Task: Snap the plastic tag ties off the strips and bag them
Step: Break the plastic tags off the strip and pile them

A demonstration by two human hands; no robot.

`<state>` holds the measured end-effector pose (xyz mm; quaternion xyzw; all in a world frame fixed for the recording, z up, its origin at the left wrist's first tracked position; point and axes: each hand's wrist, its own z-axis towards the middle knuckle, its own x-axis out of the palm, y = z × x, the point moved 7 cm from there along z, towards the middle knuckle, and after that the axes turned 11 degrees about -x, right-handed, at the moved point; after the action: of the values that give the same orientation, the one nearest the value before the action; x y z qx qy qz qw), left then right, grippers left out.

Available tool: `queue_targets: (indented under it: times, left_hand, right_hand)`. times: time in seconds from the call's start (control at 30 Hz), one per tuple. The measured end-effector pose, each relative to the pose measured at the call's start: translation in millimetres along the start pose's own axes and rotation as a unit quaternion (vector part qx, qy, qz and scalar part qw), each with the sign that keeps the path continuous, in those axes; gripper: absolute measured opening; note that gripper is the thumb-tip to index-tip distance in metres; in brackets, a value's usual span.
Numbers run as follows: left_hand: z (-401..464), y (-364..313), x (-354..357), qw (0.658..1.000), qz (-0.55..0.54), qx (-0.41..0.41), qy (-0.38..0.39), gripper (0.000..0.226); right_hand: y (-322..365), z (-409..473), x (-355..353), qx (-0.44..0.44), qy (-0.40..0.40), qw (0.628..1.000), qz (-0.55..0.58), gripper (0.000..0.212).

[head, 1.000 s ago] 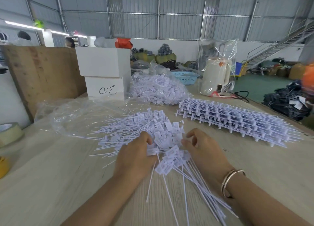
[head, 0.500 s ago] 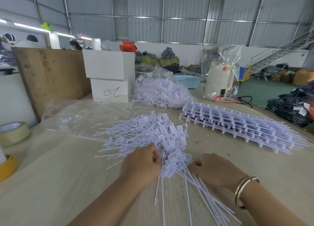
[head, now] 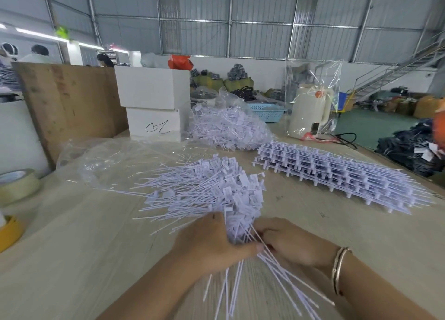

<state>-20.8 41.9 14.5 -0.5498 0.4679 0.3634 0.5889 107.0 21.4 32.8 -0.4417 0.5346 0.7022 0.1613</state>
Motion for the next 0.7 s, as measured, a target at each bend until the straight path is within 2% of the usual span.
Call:
queue_targets:
  times: [0.07,0.17,0.23,0.27,0.3,0.5,0.57,0.7]
  left_hand:
    - [0,-1,-1,1.0,-0.01,-0.001,-0.015,0.093]
    - [5,3,-1,0.997,-0.065,-0.005,0.038,0.084]
    - [11,11,-2,0.992,-0.108,-0.016,0.056,0.065]
    - [13,13,-4,0.991,-0.123,-0.016,0.048,0.05]
    - [14,15,-6,0.991,-0.129,-0.018,0.037,0.046]
    - [10,11,-11,0.994,-0.102,-0.005,-0.047,0.051]
    - [11,11,-12,0.992,-0.115,-0.013,-0.051,0.048]
    - [16,17,-18,0.986,-0.162,-0.026,-0.04,0.026]
  right_hand:
    - [-1,1,4,-0.015,-0.009,1.0,-0.004,0.018]
    - [-2,3,5,-0.03,-0.024,0.999,-0.021,0.02]
    - [-4,3,4,-0.024,-0.031,0.999,0.0,0.025]
    - [-5,2,2,-0.019,-0.037,0.999,0.023,0.029]
    - [-5,1,1,-0.017,-0.041,0.998,0.041,0.034]
    - [-2,-3,5,-0.021,0.032,0.997,-0.063,0.043]
    - [-3,-2,6,-0.013,0.037,0.995,-0.088,0.046]
    - [-6,0,5,0.007,0.007,0.995,-0.102,0.043]
